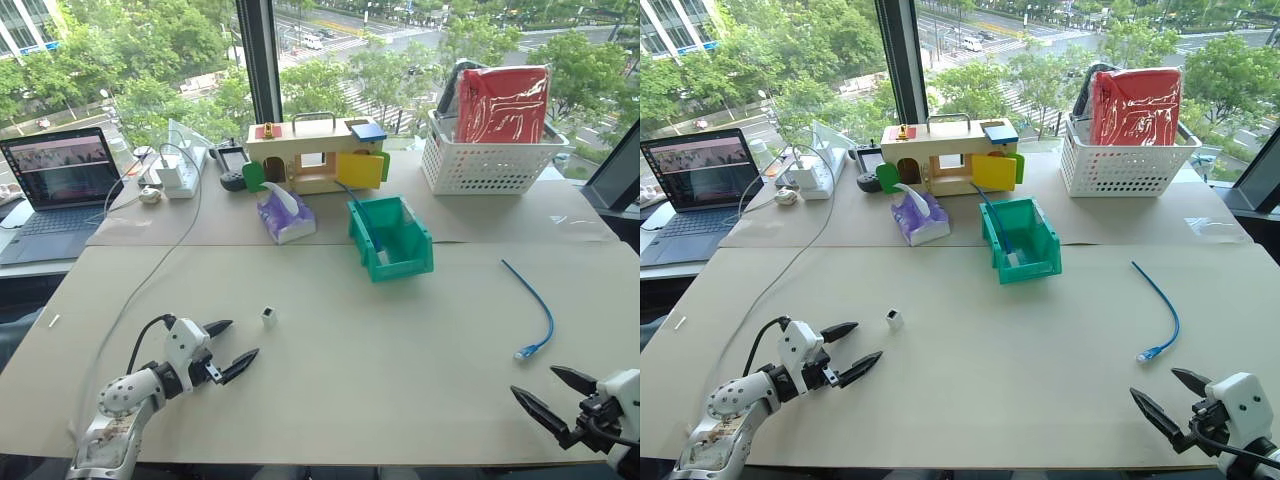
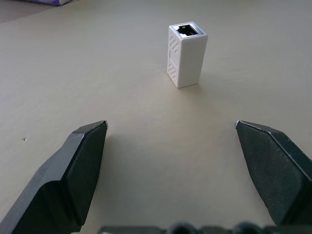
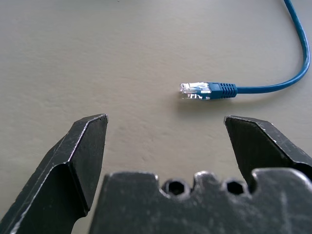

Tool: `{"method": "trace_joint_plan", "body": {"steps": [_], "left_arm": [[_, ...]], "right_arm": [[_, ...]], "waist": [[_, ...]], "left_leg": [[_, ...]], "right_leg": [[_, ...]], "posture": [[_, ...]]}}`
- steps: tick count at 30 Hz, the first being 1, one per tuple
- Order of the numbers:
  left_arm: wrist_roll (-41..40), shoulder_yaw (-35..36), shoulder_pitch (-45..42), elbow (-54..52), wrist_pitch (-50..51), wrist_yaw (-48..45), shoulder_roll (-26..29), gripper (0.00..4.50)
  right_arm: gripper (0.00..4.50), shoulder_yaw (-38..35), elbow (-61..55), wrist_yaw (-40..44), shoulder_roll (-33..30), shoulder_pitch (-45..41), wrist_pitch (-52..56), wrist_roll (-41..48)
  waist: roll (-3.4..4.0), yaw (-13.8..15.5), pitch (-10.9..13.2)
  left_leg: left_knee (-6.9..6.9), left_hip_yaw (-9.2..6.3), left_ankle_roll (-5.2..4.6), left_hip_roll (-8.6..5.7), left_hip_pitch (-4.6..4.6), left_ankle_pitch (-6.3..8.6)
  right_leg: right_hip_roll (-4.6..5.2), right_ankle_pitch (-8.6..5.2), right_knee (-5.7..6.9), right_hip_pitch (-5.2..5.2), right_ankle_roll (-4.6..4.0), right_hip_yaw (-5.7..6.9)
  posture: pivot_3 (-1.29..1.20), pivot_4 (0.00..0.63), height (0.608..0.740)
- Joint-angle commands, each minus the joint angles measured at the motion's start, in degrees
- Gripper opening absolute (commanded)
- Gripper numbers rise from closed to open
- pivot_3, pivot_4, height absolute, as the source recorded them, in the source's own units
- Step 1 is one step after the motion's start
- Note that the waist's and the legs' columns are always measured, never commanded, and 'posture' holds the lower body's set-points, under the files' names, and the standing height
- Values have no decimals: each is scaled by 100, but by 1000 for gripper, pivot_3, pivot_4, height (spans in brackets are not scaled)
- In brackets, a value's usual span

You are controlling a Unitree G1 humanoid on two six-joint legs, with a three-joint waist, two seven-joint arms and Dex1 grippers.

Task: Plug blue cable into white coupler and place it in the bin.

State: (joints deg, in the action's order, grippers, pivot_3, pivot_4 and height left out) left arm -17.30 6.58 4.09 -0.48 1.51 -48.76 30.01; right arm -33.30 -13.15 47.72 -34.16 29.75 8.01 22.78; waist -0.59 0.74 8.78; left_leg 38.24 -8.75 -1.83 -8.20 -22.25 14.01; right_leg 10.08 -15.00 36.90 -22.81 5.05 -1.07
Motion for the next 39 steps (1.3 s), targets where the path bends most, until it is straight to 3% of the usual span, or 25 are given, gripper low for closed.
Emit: {"method": "trace_joint_plan", "body": {"steps": [1, 6, 11, 14, 19, 27, 31, 39], "left_arm": [[-184, 33, 38, -110, 148, -281, 210, 4500], [-1053, 424, -294, -194, 1139, -1032, 974, 4500], [-1838, 432, -1418, -845, 2466, -1137, 1490, 4500], [-2156, 429, -2315, -779, 3073, -1008, 1542, 4500], [-1881, -16, -3376, -699, 3128, -949, 1396, 4500], [-1553, -462, -3401, -1104, 3114, -802, 1285, 4500], [-1410, -545, -3235, -1256, 3028, -712, 1226, 4500], [-1281, -494, -2887, -1579, 2935, -458, 968, 4500]], "right_arm": [[4432, -94, -408, -5, -97, 110, 174, 154], [4432, -448, -684, 48, -469, -57, 798, 658], [4432, -318, -876, 182, -955, -345, 1125, 700], [4432, -225, -979, 185, -1162, -492, 1502, 769], [4432, 5, -1046, -402, -1243, -934, 2221, 691], [4432, -107, -509, -1755, -1432, -2289, 4039, 738], [4432, 95, -467, -1096, -1897, -2487, 3869, 774], [4432, 392, 989, -890, -2463, -3318, 4169, 535]], "waist": [[0, 0, 0], [1, -15, 0], [-10, 17, 6], [-11, 13, 7], [-20, -29, 12], [-37, -63, 23], [-35, -40, 24], [-46, -29, 30]], "left_leg": [[0, 0, 0, 0, 0, 0], [-12, 3, 1, 5, -1, -1], [-12, -1, 2, 6, 1, -2], [-11, -2, 3, 6, -6, -2], [-13, 1, 14, 8, -10, 1], [-13, 19, 14, 11, -13, 1], [-13, 22, 14, 10, -17, 1], [-12, 28, 18, 12, -16, -2]], "right_leg": [[0, 0, 0, 0, 0, 0], [-4, -1, 3, -14, -1, -1], [-7, 0, -1, -25, 0, 7], [-7, 1, 2, -17, -2, 8], [-8, 2, 7, -21, -5, 9], [-9, 4, 3, -28, -7, -7], [-8, 4, 2, -31, -8, -8], [-8, 5, 0, -29, -7, -6]], "posture": [[0, 150, 740], [0, 150, 740], [0, 150, 740], [0, 150, 740], [0, 150, 740], [0, 150, 740], [0, 150, 740], [0, 150, 740]]}}
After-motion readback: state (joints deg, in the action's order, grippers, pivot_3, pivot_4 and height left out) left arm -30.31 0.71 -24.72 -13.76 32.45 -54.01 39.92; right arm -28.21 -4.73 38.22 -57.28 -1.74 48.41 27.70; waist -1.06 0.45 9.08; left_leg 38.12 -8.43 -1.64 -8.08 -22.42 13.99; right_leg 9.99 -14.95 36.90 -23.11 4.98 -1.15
